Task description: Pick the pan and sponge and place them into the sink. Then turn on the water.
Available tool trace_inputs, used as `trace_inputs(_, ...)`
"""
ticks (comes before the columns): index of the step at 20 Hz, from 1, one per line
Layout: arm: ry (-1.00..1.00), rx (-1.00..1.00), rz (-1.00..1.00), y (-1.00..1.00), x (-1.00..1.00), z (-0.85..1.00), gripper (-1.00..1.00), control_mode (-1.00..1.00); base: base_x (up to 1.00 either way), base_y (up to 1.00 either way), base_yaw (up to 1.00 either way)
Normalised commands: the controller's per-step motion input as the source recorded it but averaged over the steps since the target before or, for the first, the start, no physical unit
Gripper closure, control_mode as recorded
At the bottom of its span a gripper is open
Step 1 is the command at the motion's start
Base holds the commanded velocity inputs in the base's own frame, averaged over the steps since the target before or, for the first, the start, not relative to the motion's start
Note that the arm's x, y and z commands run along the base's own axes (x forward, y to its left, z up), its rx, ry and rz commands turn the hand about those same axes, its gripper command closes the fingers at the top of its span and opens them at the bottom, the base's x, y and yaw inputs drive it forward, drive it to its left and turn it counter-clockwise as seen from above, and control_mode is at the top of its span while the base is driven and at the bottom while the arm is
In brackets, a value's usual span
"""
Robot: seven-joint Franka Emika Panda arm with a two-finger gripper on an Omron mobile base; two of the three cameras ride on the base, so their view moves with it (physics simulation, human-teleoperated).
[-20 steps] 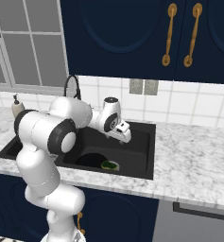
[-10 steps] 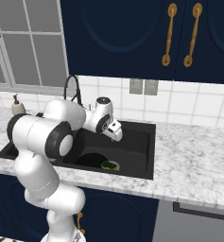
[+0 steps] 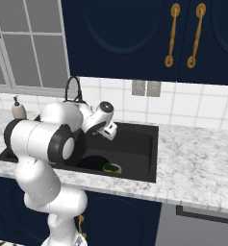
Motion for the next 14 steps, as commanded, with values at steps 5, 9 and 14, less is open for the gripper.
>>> trace_inputs(5,0.01,0.0,0.01,0.04,0.0,0.0,-1.0,-1.0,0.0,0.0,0.0)
trace_inputs(9,-0.02,0.07,0.0,0.14,0.24,0.09,-1.0,-1.0,0.0,0.0,0.0)
trace_inputs(14,-0.1,0.12,0.0,0.3,0.22,0.18,-1.0,-1.0,0.0,0.0,0.0)
